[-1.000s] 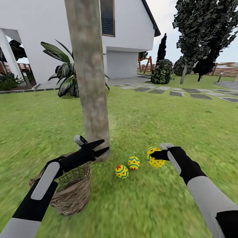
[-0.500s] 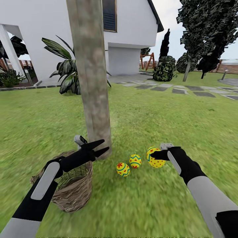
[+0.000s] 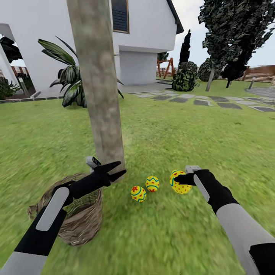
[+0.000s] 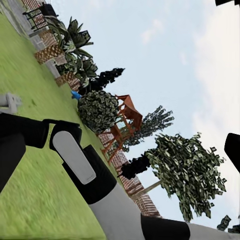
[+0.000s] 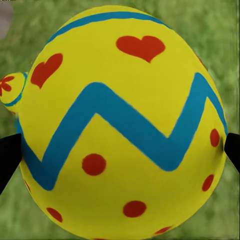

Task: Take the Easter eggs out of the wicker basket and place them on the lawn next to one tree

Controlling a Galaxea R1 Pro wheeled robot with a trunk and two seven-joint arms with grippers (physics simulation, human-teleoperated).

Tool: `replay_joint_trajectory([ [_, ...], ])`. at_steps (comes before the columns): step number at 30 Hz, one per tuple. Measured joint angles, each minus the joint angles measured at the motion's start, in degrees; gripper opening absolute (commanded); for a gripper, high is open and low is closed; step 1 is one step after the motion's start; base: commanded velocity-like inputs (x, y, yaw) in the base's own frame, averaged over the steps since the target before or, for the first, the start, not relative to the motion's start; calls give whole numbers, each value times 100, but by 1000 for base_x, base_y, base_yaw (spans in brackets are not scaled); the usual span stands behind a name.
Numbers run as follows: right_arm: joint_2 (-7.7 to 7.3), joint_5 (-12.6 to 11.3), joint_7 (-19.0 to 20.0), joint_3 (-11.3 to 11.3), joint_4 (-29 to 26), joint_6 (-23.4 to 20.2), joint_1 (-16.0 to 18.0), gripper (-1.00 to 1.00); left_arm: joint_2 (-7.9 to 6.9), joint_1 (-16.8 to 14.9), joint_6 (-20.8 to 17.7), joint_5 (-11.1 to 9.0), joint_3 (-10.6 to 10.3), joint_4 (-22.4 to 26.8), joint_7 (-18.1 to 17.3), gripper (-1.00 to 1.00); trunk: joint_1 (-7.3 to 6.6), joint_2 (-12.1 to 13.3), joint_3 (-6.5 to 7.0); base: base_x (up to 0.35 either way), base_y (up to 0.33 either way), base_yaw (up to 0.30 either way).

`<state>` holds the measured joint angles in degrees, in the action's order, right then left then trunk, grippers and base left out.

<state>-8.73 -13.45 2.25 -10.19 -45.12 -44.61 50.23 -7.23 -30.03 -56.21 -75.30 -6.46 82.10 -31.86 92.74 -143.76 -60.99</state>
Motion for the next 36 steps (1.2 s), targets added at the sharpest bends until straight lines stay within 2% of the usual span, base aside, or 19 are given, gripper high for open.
replay_joint_trajectory([
  [16, 0, -17, 8, -10, -17, -9, 0, -100, 6, 0, 0, 0, 0, -9, 0, 100, 0, 0, -62, 0, 0, -200],
  [29, 4, -44, 16, 1, 47, -8, 1, -100, 5, 1, 1, 2, 1, -8, 0, 100, 0, 0, -183, 0, 0, -40],
  [36, 8, -27, 8, -1, 12, -12, 0, -100, 6, 0, 0, 0, 0, -10, 0, 100, 0, 0, -197, 0, 0, -271],
])
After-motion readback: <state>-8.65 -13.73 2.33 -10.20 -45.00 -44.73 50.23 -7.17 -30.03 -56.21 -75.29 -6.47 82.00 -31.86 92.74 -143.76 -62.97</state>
